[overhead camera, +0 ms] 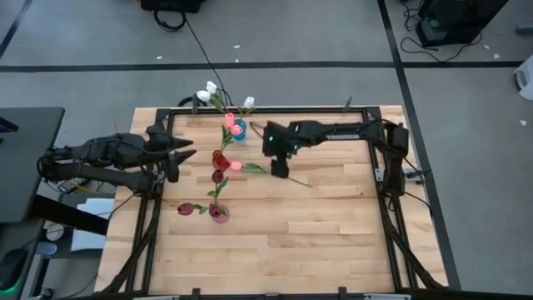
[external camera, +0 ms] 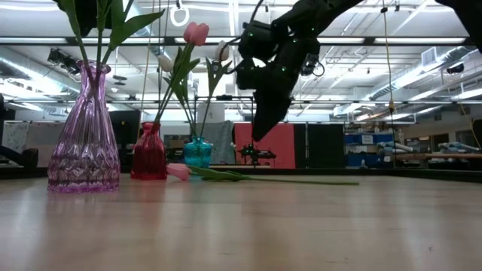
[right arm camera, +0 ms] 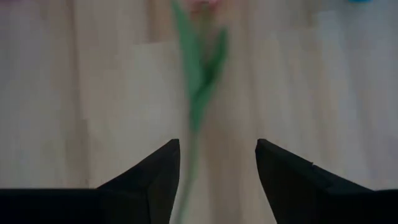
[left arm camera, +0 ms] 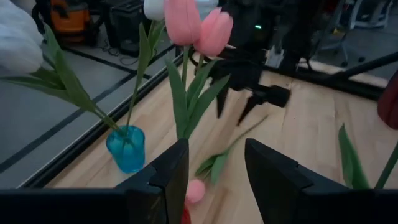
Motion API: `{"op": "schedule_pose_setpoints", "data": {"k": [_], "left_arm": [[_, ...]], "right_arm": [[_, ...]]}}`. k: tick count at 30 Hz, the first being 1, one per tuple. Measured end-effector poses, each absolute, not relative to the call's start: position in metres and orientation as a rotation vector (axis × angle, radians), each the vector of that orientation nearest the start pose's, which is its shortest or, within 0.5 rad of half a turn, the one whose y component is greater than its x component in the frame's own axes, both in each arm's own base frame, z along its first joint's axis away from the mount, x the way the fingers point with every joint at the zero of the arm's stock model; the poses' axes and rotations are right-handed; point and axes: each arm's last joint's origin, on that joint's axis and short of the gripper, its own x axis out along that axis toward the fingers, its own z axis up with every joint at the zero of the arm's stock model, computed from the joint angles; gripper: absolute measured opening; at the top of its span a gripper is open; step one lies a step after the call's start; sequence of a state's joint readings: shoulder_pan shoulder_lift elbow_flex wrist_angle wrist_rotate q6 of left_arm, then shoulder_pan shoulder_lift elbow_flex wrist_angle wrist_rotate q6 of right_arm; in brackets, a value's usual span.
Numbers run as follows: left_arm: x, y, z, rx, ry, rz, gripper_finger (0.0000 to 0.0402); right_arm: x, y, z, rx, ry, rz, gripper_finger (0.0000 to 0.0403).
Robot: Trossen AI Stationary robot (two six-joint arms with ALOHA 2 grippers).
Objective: Sort flowers into vase by color
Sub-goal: Put the pink tulip into the red vase
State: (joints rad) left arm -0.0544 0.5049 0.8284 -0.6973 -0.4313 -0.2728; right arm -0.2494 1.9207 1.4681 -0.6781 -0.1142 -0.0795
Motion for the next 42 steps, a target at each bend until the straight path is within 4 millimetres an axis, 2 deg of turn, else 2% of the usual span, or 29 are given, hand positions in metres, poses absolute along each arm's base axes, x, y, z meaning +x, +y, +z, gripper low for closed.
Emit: {"op": "schedule_pose_setpoints", "data": {"k": [5, 9, 14, 20, 25, 33, 38, 40, 42], "left_arm": [[0.09, 0.007, 0.331, -0.18, 0.314, 0.42, 0.0163], [0.09, 0.007, 0.331, -0.195, 0.31, 0.424, 0.0163], [0.09, 0.007, 0.331, -0.202, 0.309, 0.426, 0.0163], [0.09, 0.007, 0.331, -0.201, 0.309, 0.426, 0.0163], [0.09, 0.007, 0.331, -0.201, 0.31, 0.426, 0.0163], [0.09, 0.007, 0.332, -0.201, 0.303, 0.429, 0.0163], [0.09, 0.008, 0.337, -0.174, 0.243, 0.423, 0.0163], [0.089, 0.008, 0.34, -0.161, 0.216, 0.415, 0.0163], [0.089, 0.007, 0.342, -0.146, 0.21, 0.39, 0.0163]], "right_arm": [[0.396, -0.072, 0.197, 0.115, 1.153, -0.046, 0.0202], [0.401, -0.063, 0.182, 0.054, 1.197, -0.096, 0.0191], [0.406, -0.064, 0.158, 0.057, 1.253, -0.113, 0.0177], [0.408, -0.069, 0.144, 0.078, 1.272, -0.133, 0.0153], [0.409, -0.072, 0.14, 0.105, 1.275, -0.155, 0.0112], [0.402, -0.072, 0.138, 0.131, 1.322, -0.135, 0.0012], [0.391, -0.074, 0.141, 0.182, 1.409, -0.137, 0.001], [0.382, -0.076, 0.15, 0.198, 1.451, -0.158, 0.0006], [0.376, -0.079, 0.166, 0.184, 1.429, -0.211, 0.0005]]}}
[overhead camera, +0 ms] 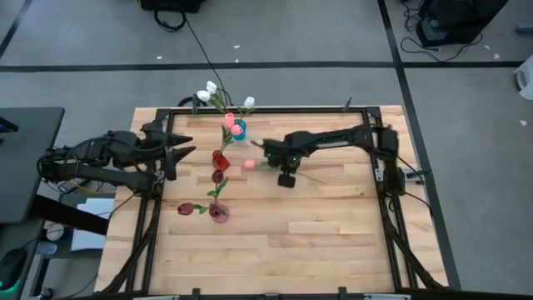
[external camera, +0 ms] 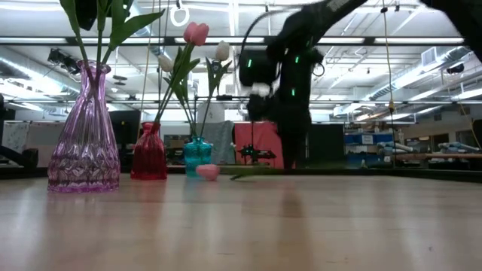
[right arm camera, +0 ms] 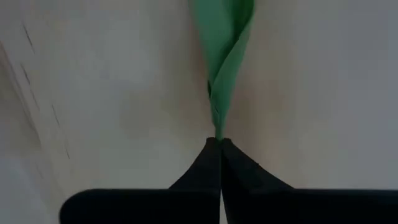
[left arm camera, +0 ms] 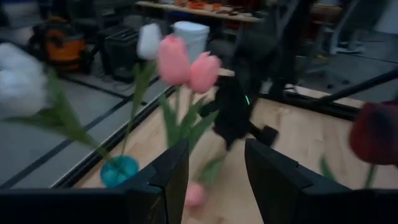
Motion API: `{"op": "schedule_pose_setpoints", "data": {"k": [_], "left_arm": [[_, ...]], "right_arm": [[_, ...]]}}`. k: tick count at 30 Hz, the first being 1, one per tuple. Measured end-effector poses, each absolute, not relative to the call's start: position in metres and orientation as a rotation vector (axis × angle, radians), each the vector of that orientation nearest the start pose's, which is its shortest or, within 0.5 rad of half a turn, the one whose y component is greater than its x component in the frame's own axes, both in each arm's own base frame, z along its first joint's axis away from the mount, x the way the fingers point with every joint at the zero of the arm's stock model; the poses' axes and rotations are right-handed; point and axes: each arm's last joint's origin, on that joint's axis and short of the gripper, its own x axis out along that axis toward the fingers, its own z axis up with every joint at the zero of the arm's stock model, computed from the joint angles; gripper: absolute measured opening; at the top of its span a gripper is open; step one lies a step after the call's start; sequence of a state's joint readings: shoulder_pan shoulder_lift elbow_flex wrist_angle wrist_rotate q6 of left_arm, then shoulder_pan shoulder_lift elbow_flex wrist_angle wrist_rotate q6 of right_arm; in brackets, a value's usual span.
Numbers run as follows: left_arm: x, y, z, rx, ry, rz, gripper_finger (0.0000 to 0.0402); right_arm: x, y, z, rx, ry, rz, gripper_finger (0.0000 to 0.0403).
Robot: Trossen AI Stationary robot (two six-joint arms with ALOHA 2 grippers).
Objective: Sort flowers into vase by color
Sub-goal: Put the pink tulip into the red vase
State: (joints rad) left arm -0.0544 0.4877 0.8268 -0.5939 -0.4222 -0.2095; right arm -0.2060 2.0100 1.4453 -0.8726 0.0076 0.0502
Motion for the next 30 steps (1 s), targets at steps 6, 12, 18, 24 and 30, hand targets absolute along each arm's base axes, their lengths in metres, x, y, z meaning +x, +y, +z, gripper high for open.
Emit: {"op": "schedule_pose_setpoints", "data": {"k": [6, 12, 18, 24, 30], "left_arm": [[0.098, 0.001, 0.344, -0.102, 0.218, 0.175, 0.0163], [0.108, -0.001, 0.35, -0.063, 0.158, 0.115, 0.0163], [0.114, -0.001, 0.357, -0.061, 0.084, 0.143, 0.0163], [0.128, 0.002, 0.362, -0.023, 0.039, 0.26, 0.0163], [0.148, 0.002, 0.359, 0.005, 0.056, 0.289, 0.0163]], "right_arm": [[0.355, -0.073, 0.246, 0.14, 1.199, -0.267, 0.0005], [0.323, -0.044, 0.313, 0.153, 0.998, -0.107, 0.0005], [0.305, -0.02, 0.346, 0.105, 0.854, -0.022, 0.0005], [0.333, -0.017, 0.374, -0.005, 0.452, 0.004, 0.0005], [0.378, -0.024, 0.368, -0.061, 0.178, 0.054, 0.0005]]}}
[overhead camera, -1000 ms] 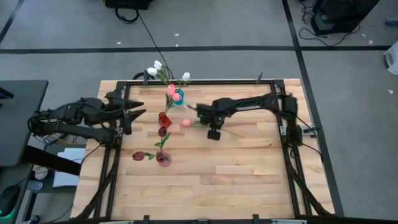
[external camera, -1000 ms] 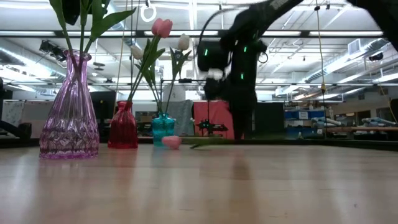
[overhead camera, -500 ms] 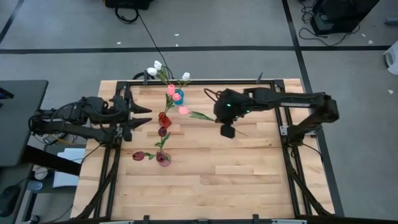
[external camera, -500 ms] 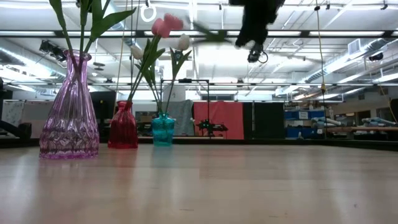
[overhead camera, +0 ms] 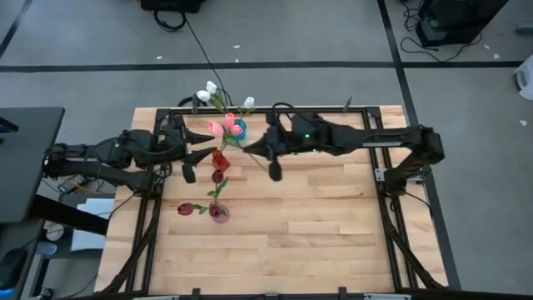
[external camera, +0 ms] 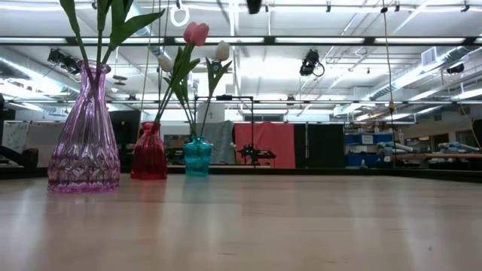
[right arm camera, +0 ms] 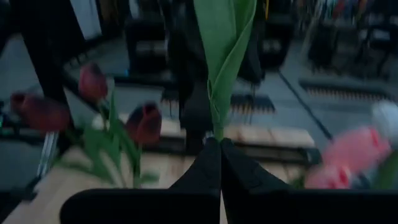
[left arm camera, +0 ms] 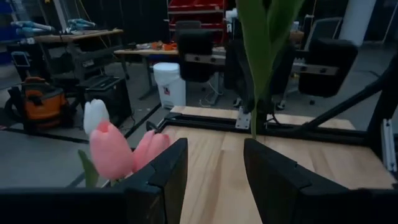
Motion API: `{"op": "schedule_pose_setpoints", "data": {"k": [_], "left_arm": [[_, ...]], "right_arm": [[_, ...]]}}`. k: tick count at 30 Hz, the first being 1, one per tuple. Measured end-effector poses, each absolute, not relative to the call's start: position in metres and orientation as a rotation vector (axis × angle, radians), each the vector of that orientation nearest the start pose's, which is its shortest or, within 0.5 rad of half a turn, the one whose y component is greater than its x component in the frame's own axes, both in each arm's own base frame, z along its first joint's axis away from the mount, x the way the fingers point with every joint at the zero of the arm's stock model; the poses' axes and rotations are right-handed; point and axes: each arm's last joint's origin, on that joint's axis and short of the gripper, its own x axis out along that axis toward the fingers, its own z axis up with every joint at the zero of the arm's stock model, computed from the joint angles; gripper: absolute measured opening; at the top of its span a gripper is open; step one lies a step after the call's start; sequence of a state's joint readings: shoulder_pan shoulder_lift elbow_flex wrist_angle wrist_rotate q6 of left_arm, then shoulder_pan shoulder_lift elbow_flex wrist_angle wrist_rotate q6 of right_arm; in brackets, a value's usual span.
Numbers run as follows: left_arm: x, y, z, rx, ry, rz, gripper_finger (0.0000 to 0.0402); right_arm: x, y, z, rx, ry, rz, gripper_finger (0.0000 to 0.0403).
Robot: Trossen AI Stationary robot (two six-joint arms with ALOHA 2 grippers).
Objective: Sort flowers into vase by color
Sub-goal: Put the pink tulip into the red vase
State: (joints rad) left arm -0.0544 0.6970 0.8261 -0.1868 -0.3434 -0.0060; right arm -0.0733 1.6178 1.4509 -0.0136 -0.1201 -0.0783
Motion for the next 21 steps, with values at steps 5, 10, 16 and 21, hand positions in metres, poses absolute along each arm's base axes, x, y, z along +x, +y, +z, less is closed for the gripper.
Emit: {"op": "schedule_pose_setpoints", "data": {"k": [5, 10, 16, 21], "left_arm": [[0.162, 0.001, 0.355, 0.035, 0.071, 0.282, 0.0163], [0.167, 0.0, 0.353, 0.041, 0.083, 0.249, 0.0163], [0.173, -0.001, 0.358, 0.053, 0.026, 0.249, 0.0163], [0.185, -0.001, 0.354, 0.069, 0.033, 0.249, 0.0163]], "right_arm": [[0.399, -0.031, 0.362, -0.095, 0.027, 0.071, 0.0005], [0.405, -0.035, 0.368, -0.14, -0.117, 0.081, 0.0005], [0.41, -0.035, 0.369, -0.176, -0.208, 0.096, 0.0005], [0.414, -0.036, 0.37, -0.225, -0.285, 0.073, 0.0005]]}}
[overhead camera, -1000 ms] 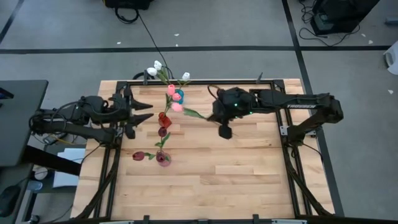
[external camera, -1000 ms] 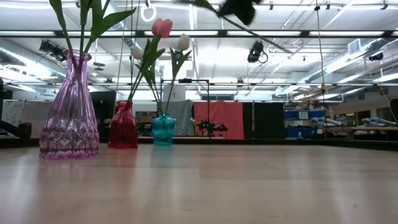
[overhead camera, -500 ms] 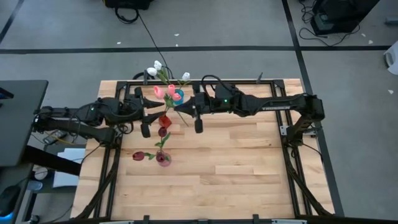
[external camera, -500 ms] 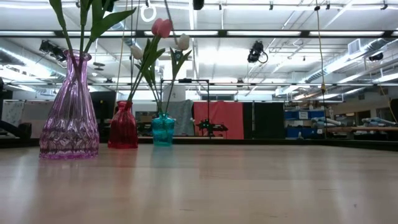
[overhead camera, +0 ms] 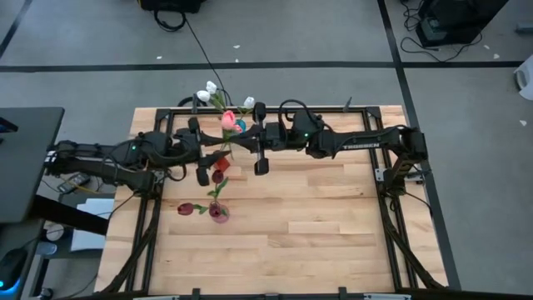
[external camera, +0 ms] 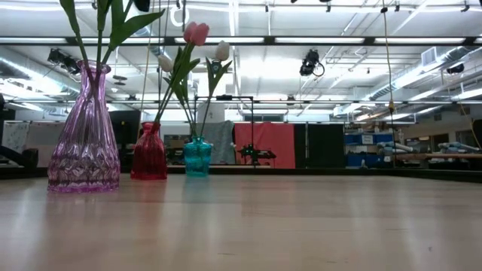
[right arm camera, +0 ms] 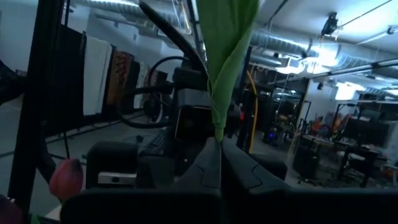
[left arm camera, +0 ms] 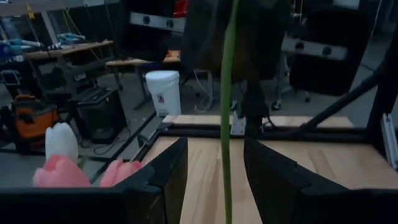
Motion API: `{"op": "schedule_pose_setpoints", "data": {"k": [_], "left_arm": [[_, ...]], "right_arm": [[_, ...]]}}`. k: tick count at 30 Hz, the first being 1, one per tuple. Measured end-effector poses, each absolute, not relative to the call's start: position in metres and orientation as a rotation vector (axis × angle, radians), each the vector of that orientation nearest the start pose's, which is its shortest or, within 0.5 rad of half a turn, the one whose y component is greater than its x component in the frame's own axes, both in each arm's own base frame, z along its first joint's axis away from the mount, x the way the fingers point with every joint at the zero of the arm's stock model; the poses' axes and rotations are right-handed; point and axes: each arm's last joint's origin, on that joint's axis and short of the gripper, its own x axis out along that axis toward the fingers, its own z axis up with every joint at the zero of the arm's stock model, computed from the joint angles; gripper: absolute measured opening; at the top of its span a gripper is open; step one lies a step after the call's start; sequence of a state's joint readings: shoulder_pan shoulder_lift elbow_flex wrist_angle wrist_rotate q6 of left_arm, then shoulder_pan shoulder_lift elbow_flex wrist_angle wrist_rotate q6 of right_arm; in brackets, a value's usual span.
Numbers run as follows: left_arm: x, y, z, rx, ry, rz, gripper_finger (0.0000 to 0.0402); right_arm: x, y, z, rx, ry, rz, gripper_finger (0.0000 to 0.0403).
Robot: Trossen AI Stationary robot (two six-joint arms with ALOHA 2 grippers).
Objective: Sort flowers into vase by color
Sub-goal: Put the pink tulip into the red vase
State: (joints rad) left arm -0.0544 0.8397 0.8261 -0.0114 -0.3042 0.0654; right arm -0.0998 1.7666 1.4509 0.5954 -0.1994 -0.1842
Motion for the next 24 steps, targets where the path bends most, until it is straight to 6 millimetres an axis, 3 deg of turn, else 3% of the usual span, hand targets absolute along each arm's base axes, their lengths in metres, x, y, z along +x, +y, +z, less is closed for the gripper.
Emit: {"op": "schedule_pose_setpoints", "data": {"k": [9, 19, 24], "left_arm": [[0.1893, -0.0006, 0.3572, 0.083, -0.006, 0.28, 0.015], [0.1894, -0.0014, 0.3621, 0.101, -0.056, 0.252, 0.0015], [0.1878, -0.0014, 0.3589, 0.097, -0.018, 0.244, 0.0004]], "right_arm": [[0.4137, -0.0356, 0.3709, -0.23, -0.301, 0.072, 0.0005], [0.4136, -0.0355, 0.3711, -0.231, -0.302, 0.076, 0.0009], [0.4145, -0.0353, 0.3671, -0.218, -0.255, 0.09, 0.0033]]}}
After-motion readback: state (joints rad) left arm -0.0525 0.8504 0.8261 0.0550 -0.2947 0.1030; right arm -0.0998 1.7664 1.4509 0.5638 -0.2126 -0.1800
